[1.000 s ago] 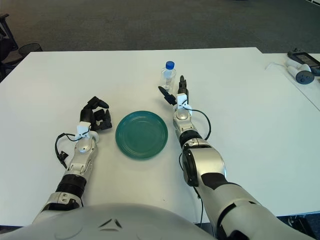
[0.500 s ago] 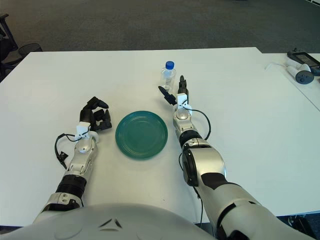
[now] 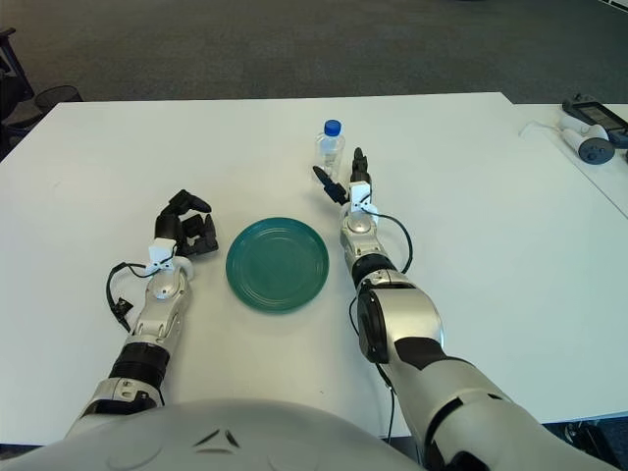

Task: Put the bottle into the plate.

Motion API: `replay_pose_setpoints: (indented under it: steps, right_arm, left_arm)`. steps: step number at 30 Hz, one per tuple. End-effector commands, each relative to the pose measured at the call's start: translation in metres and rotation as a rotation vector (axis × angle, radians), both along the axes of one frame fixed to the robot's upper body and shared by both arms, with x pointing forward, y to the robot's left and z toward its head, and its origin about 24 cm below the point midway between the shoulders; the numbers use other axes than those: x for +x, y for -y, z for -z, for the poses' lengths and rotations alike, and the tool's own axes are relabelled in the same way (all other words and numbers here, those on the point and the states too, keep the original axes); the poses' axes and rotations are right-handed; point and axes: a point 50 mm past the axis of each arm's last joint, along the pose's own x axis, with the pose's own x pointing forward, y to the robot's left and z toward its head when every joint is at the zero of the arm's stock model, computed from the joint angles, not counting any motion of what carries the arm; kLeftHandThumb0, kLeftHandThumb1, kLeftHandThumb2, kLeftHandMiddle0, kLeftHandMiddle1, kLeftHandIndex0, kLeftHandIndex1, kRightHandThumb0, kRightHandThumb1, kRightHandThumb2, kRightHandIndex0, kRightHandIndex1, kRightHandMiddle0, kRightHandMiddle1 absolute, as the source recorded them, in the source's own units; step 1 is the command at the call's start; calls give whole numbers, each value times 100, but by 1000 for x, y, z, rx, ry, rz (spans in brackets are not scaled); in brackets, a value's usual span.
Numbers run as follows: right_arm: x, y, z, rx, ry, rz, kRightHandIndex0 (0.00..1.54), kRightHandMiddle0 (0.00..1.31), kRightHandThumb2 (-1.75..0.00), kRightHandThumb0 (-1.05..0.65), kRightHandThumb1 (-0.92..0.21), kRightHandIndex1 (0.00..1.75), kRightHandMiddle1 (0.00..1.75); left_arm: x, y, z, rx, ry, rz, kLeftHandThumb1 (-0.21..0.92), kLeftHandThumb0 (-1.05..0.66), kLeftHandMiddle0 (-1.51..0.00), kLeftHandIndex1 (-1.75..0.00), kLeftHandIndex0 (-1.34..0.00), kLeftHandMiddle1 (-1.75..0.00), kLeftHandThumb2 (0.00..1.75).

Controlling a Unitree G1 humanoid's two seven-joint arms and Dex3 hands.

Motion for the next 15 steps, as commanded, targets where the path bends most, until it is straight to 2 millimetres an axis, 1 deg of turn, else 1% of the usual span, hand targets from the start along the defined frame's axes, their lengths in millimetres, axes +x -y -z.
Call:
replay_pose_setpoints:
  steps: [1, 15]
  right_arm:
    - [-10, -5, 19, -5, -117, -8, 0, 0, -12, -104, -92, 0, 0]
    - [-4, -10, 12, -65, -128, -26, 0, 0, -19, -104, -92, 0, 0]
  left_arm:
    - [-9, -5, 15, 10, -84, -17, 21, -51, -122, -175, -69, -175, 145]
    - [-11, -6, 16, 0, -79, -6, 21, -51, -122, -175, -69, -175, 144]
